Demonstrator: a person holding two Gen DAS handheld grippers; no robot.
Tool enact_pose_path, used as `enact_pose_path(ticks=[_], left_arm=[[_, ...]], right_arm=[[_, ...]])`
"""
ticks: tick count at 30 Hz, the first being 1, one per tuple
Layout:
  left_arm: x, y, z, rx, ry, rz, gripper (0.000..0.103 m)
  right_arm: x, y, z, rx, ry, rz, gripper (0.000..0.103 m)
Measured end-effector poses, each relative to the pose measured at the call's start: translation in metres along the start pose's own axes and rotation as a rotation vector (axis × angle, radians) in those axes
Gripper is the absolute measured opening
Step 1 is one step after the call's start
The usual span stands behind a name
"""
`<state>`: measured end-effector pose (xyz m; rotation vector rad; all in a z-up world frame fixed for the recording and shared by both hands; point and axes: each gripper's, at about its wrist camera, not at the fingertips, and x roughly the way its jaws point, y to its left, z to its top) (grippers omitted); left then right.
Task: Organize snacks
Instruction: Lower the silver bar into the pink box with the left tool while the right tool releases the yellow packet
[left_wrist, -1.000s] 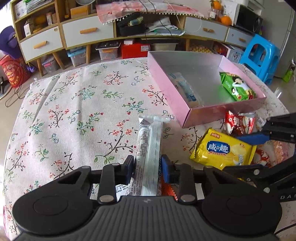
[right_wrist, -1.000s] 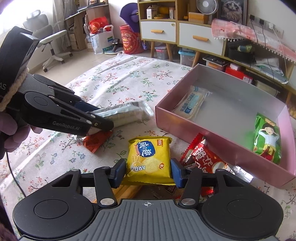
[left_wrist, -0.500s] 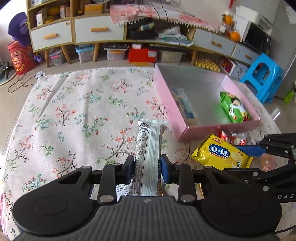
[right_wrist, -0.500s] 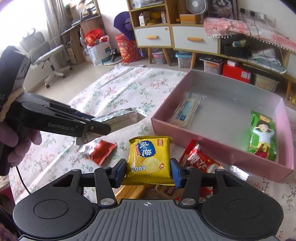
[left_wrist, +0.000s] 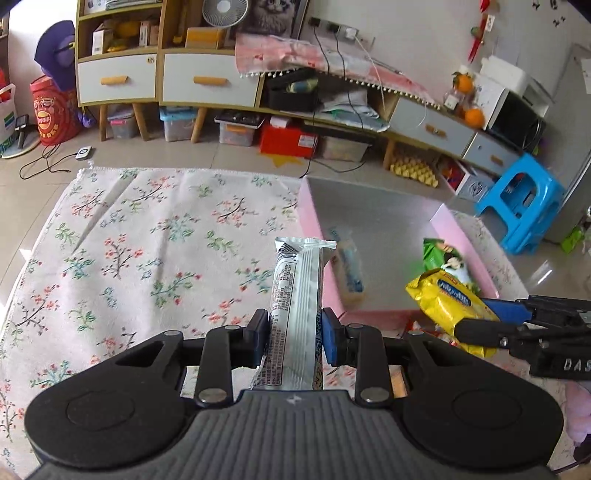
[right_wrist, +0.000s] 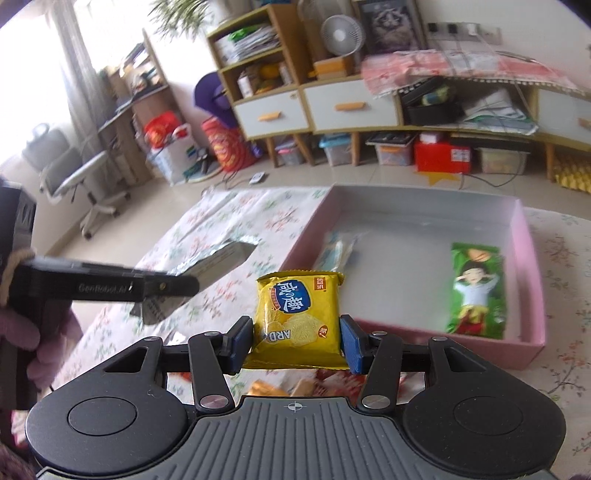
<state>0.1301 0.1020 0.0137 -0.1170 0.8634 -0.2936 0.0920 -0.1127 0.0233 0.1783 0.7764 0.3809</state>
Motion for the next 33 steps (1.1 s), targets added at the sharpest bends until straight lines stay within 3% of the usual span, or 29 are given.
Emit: enact_pose_path(ticks=[18,33], left_arm=[[0.033,-0.048,0.016,-0.052,-0.031,-0.089,0.028],[0.076,-0.084,0.021,-0.044,-0.054,-0.061,0.028]], right_arm=[[-0.013,-0.089,0.011,0.268,-0.082,-0.100,0.050],[0.014,-0.115,0.028,0.364,-0.115,-0.097,0.050]])
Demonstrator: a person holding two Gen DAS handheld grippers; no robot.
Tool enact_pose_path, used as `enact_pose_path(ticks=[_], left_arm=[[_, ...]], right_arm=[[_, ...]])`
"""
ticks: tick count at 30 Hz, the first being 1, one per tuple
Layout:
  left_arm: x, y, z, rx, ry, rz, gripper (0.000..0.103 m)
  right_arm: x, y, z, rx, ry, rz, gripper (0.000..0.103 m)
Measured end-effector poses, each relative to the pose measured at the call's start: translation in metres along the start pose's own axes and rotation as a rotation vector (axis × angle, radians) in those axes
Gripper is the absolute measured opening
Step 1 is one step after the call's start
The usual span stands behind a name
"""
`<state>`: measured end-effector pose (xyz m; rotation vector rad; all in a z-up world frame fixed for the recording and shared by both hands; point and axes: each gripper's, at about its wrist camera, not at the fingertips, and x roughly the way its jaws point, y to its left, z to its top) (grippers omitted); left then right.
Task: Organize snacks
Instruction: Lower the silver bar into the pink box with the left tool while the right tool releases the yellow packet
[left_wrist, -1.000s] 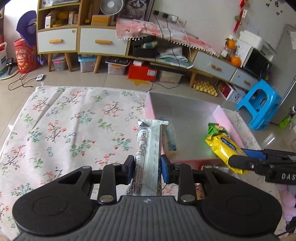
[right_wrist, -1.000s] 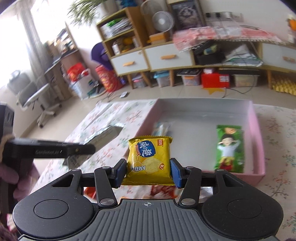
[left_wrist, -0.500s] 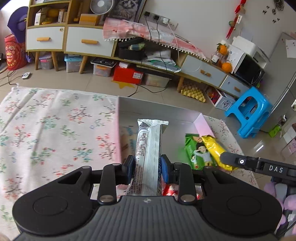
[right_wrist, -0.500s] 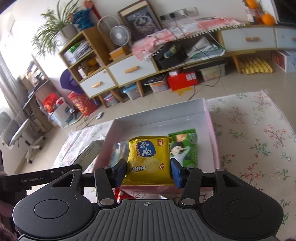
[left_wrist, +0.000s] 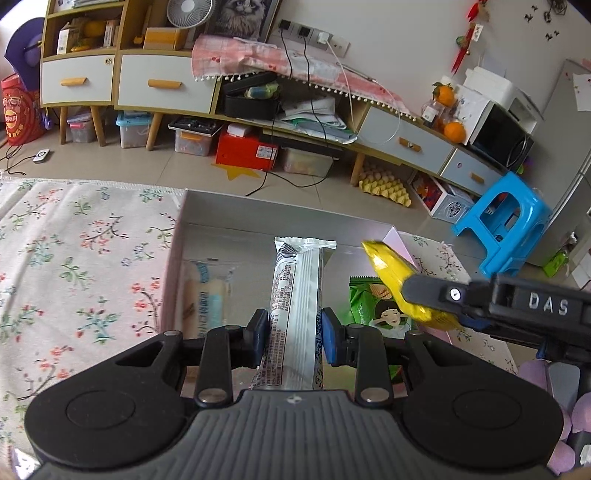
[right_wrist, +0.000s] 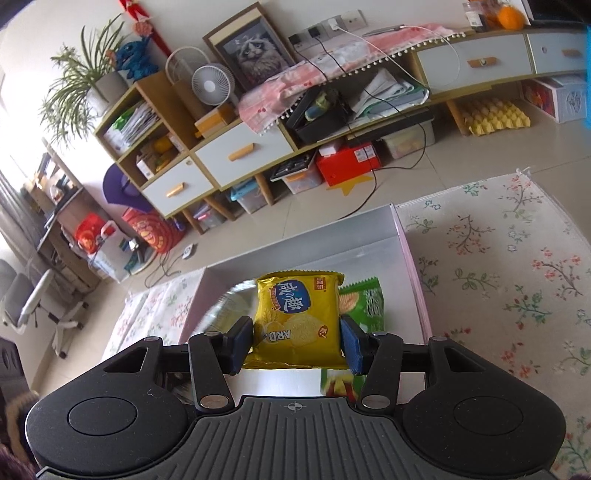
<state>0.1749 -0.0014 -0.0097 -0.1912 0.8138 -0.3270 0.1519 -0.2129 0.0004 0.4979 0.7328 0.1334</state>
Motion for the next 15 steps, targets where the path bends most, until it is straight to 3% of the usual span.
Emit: enact_pose_path(ticks=[15], left_arm=[[0.028,-0.006,-0.001,-0.059,0.023,0.108,0.028]], right_arm=[[0.038,0.006,0.008,0.015,-0.012,0.006,0.050]])
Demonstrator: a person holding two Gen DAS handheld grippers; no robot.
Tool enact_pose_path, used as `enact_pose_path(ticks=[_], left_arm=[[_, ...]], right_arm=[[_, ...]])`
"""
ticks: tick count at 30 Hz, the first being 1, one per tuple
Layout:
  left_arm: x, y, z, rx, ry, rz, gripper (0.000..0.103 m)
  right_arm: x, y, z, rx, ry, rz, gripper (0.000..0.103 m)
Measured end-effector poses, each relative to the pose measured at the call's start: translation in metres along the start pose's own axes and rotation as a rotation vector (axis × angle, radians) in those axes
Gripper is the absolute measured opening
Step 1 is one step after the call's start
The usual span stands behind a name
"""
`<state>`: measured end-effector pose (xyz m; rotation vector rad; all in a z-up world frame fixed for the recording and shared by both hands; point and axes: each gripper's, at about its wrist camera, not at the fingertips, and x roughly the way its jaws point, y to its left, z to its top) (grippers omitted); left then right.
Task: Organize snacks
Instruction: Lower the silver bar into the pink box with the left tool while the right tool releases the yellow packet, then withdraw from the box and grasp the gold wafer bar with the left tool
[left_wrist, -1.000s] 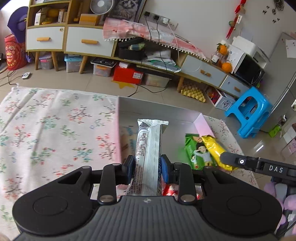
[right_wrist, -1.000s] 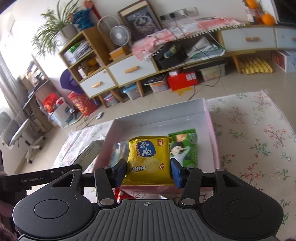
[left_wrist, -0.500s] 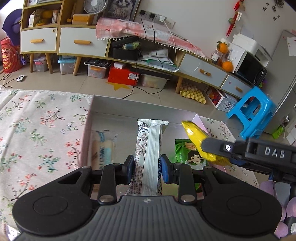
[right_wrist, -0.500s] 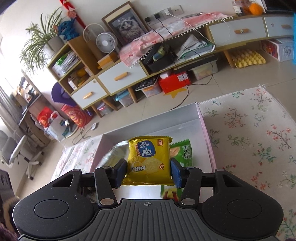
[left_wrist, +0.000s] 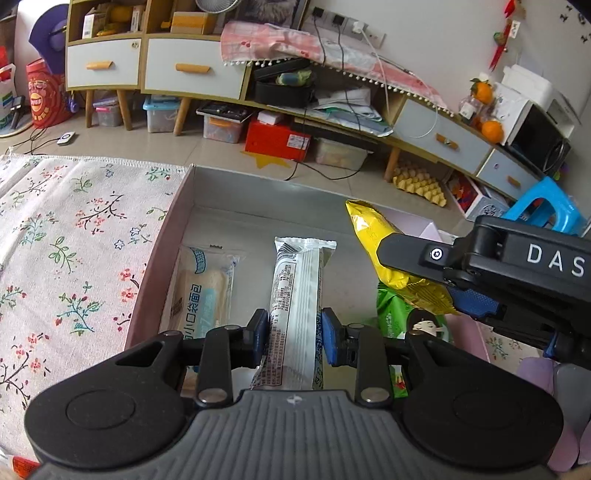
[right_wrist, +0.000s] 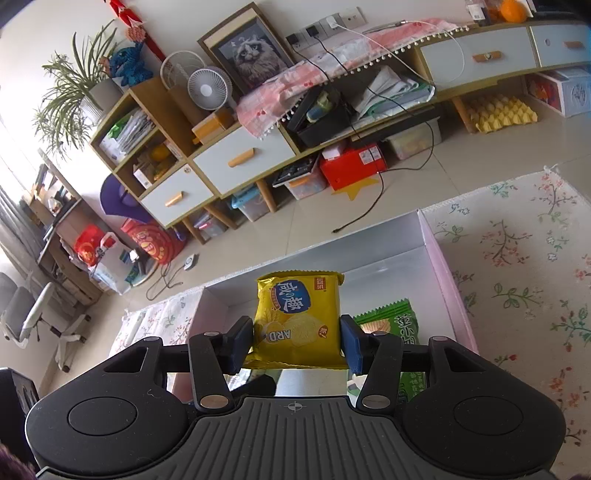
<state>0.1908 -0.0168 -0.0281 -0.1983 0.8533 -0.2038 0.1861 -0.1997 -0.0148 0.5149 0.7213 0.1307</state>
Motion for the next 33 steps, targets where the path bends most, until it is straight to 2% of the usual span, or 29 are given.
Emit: enact_pose_path(ticks=[9,10,11,12,13,18,22,24,28,33], left_arm=[[0.001,-0.001,0.000,0.038,0.003,0.015,0.032],[0.000,-0.002,-0.001,0.044,-0.003,0.018,0.035],[-0.001,-0.003,-0.001,0.048,-0.003,0.021,0.037],[-0.001,-0.003,-0.001,0.050,-0.002,0.021,0.044],[0.000,-0.004,-0.001,0.054,-0.001,0.022,0.050],[-0.004,-0.007,-0.001,0.094,0.005,0.023,0.062],[-0.014,-0.006,0.000,0.090,0.008,0.000,0.076],[-0.020,-0.006,0.000,0.103,0.002,-0.008,0.078],[-0.034,-0.003,0.000,0.119,-0.005,-0.017,0.092],[-0.051,0.003,-0.001,0.143,-0.004,-0.025,0.098]], right_arm=[[0.004,-0.006,-0.001,0.024,0.001,-0.014,0.053],[0.003,-0.007,-0.001,0.032,0.001,-0.010,0.053],[0.002,-0.008,0.000,0.043,0.002,-0.005,0.058],[0.001,-0.009,0.000,0.051,-0.001,-0.001,0.065],[0.000,-0.010,0.001,0.054,-0.004,-0.001,0.066],[-0.003,-0.008,0.001,0.042,0.008,-0.015,0.068],[-0.012,-0.002,0.004,0.018,0.007,-0.021,0.068],[-0.019,0.001,0.005,0.006,0.001,-0.020,0.072],[-0.034,0.008,0.004,-0.029,-0.005,-0.026,0.075],[-0.054,0.014,0.001,-0.073,-0.007,-0.046,0.082]])
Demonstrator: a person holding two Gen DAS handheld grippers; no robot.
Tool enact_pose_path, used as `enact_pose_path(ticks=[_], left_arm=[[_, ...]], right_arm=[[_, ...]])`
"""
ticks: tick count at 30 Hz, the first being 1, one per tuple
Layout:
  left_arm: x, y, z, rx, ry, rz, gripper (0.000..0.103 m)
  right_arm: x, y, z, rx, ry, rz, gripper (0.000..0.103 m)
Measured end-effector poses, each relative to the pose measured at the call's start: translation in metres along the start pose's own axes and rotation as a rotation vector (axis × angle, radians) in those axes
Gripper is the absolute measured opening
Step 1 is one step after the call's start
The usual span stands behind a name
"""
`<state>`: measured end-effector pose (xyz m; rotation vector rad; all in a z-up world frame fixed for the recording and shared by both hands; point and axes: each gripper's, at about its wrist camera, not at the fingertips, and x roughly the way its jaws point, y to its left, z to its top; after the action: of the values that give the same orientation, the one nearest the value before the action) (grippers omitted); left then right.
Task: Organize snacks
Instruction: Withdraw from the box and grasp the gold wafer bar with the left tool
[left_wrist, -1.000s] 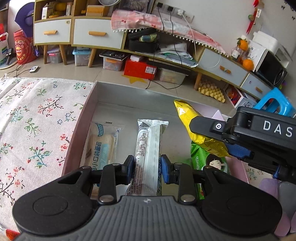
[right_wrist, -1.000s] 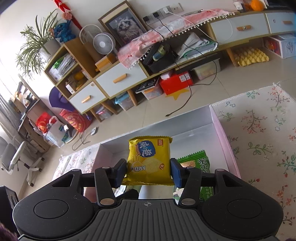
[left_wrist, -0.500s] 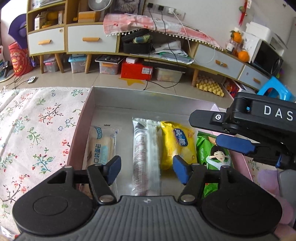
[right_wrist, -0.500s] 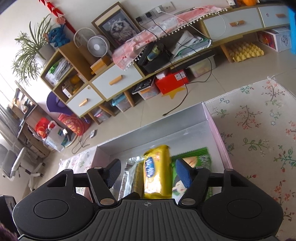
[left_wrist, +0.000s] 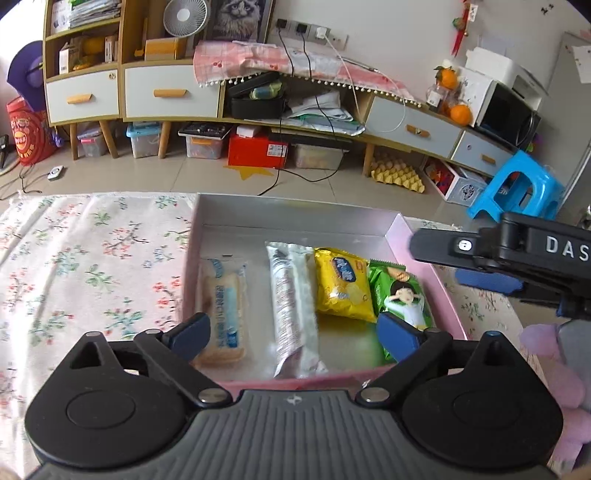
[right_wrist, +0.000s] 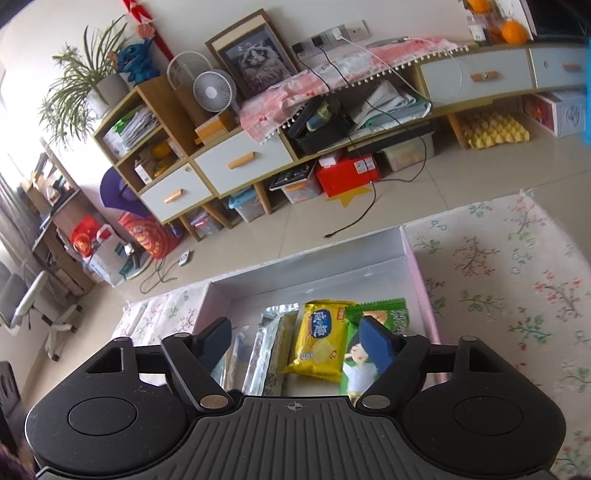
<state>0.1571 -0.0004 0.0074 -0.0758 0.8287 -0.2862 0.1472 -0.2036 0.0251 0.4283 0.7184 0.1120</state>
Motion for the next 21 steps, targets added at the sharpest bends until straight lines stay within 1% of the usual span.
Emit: enact_pose_path(ticks=[4,5,10,16,21], left_arm=[[-0.013,0.005,-0.005,0.039,-0.002,0.021,0.102],[-0.016,0.007,-0.006,0.046,-0.001,0.026,0.102],[-0.027,0.014,-0.013,0.079,0.011,0.054,0.102],[-0.040,0.028,-0.024,0.087,0.027,0.075,0.102],[-0.051,0.037,-0.034,0.131,0.032,0.103,0.102]], right_arm=[[-0.012,0.002,-0.004,-0.033,0.018,-0.014,0.083],[-0.015,0.002,-0.006,-0.038,0.024,-0.019,0.086],[-0.029,0.003,-0.013,-0.067,0.035,-0.031,0.087],[-0.044,0.003,-0.023,-0.103,0.049,-0.048,0.089],[-0.054,0.004,-0.034,-0.141,0.063,-0.058,0.090]])
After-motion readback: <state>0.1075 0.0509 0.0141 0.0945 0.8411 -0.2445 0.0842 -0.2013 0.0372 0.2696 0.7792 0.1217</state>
